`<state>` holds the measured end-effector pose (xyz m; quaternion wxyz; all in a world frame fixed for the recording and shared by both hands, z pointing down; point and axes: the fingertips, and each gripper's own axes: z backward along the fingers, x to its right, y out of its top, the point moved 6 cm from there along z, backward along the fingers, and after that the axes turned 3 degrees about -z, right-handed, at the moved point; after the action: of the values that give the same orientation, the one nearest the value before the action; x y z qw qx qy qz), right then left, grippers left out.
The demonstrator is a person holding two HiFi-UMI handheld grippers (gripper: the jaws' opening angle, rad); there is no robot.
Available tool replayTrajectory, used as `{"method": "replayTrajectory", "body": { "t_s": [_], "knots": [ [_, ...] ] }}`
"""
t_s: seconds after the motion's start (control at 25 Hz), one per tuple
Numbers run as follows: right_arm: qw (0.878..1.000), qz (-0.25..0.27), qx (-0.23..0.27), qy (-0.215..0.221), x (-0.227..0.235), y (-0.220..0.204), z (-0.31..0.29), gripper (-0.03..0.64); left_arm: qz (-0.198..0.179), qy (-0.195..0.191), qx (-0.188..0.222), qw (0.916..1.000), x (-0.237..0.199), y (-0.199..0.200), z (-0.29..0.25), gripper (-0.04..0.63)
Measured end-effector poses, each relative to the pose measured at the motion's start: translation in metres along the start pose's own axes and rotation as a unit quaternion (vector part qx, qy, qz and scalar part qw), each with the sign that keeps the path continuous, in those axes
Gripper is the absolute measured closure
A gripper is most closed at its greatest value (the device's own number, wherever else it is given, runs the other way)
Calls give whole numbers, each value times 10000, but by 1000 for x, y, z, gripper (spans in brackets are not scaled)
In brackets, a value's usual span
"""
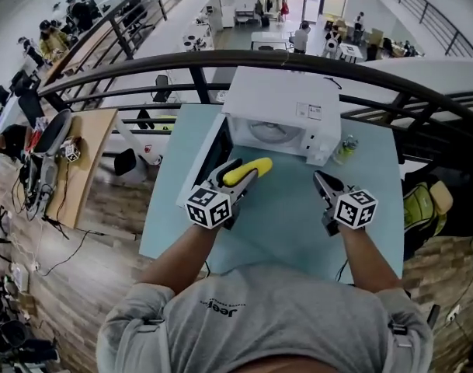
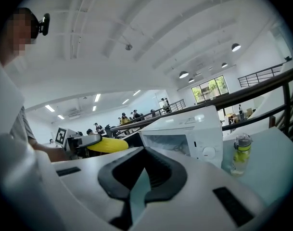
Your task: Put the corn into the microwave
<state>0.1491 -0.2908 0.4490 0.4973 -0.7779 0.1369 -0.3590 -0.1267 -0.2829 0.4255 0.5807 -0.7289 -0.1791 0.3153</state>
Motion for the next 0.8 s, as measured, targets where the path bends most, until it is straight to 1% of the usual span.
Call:
{"method": "replayTrajectory", "body": {
  "t_s": [0.12, 0.24, 0.52, 0.8],
  "knots": [
    [9999, -13, -51, -105, 10, -2, -9, 598, -96, -33, -27, 9999, -7, -5, -22, 348],
    [9999, -42, -82, -139, 20, -7, -20, 598, -84, 34, -53, 9999, -17, -13, -40, 348],
    [9999, 65, -98, -70, 36, -14, -49, 598, -26, 286, -81, 9996, -43, -29, -84, 348],
    [9999, 52, -71, 52, 44, -33, -76, 598, -92, 418, -189, 9989, -60, -51, -122, 348]
  ]
}}
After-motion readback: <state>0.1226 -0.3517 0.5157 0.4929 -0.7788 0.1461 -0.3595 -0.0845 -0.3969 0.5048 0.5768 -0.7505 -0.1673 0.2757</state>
